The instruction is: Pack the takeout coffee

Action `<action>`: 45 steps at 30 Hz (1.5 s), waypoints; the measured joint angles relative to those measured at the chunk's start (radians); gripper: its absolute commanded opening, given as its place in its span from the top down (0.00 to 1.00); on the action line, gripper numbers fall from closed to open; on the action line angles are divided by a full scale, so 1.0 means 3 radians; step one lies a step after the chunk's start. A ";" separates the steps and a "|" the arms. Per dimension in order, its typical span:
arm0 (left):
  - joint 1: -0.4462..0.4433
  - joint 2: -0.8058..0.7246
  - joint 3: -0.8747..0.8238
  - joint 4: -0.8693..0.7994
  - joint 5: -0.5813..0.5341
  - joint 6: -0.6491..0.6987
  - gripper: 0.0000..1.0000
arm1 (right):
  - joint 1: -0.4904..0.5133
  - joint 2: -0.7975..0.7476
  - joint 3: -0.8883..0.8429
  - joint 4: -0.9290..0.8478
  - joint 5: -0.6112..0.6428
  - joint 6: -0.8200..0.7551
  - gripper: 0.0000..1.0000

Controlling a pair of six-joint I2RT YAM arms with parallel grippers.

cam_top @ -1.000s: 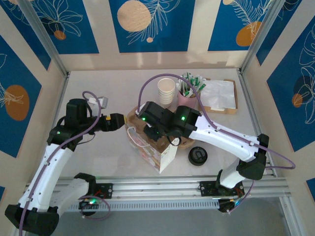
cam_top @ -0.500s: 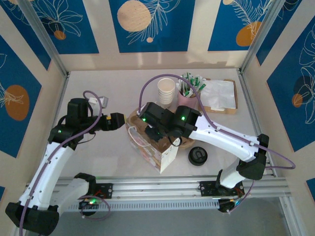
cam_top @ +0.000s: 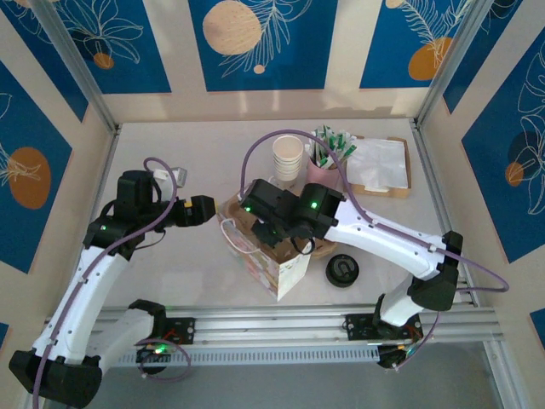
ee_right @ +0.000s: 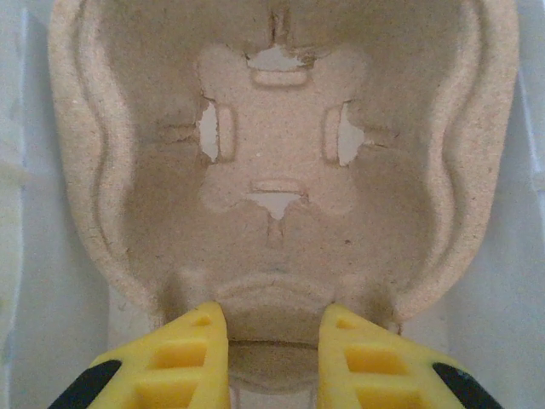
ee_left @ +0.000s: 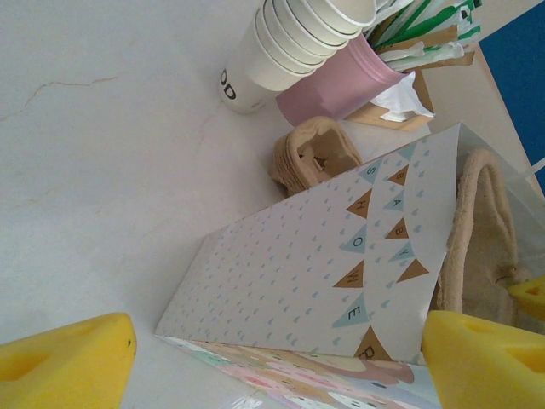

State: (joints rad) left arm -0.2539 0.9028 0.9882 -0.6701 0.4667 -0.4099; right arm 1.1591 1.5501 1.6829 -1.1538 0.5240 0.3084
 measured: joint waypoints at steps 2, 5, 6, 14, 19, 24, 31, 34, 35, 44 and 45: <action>-0.0006 0.0000 0.0000 -0.0003 -0.0004 0.0000 0.13 | 0.0000 0.0038 0.0000 -0.0009 -0.0004 0.0000 0.77; -0.0015 0.0000 0.0000 -0.0003 -0.0014 0.0000 0.13 | 0.0000 0.0080 0.0000 -0.0011 -0.0013 0.0000 0.77; -0.0015 0.0000 -0.0001 -0.0003 -0.0014 -0.0001 0.13 | 0.0000 0.0085 0.0000 -0.0011 -0.0014 0.0001 0.77; -0.0022 0.0000 -0.0018 -0.0001 -0.0018 -0.0001 0.13 | 0.0000 0.0107 0.0017 -0.0042 -0.0038 0.0003 0.78; -0.0034 0.0000 -0.0020 0.0000 -0.0028 -0.0001 0.13 | 0.0000 0.0107 0.0041 -0.0078 -0.0038 0.0008 0.78; -0.0041 -0.0001 -0.0020 -0.0001 -0.0053 -0.0001 0.13 | 0.0001 0.0107 0.0064 -0.0141 -0.0037 0.0045 0.78; -0.0052 -0.0001 -0.0022 -0.0001 -0.0076 -0.0001 0.14 | 0.0022 0.0107 0.0088 -0.0188 -0.0034 0.0090 0.78; -0.0057 -0.0001 -0.0023 -0.0001 -0.0076 -0.0001 0.14 | 0.0022 0.0107 0.0088 -0.0203 -0.0033 0.0120 0.78; -0.0058 -0.0001 -0.0024 -0.0001 -0.0078 -0.0001 0.14 | 0.0022 0.0107 0.0088 -0.0210 -0.0033 0.0128 0.78; -0.0066 -0.0017 -0.0042 0.0004 -0.0092 -0.0003 0.14 | 0.0022 0.0107 0.0088 -0.0263 -0.0023 0.0224 0.78; -0.0066 -0.0017 -0.0042 0.0006 -0.0094 -0.0003 0.14 | 0.0019 0.0107 0.0088 -0.0278 -0.0022 0.0226 0.78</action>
State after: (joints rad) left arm -0.2737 0.8978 0.9756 -0.6682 0.4385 -0.4107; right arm 1.1648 1.5822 1.7092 -1.2373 0.5175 0.3763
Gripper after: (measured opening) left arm 0.865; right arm 0.226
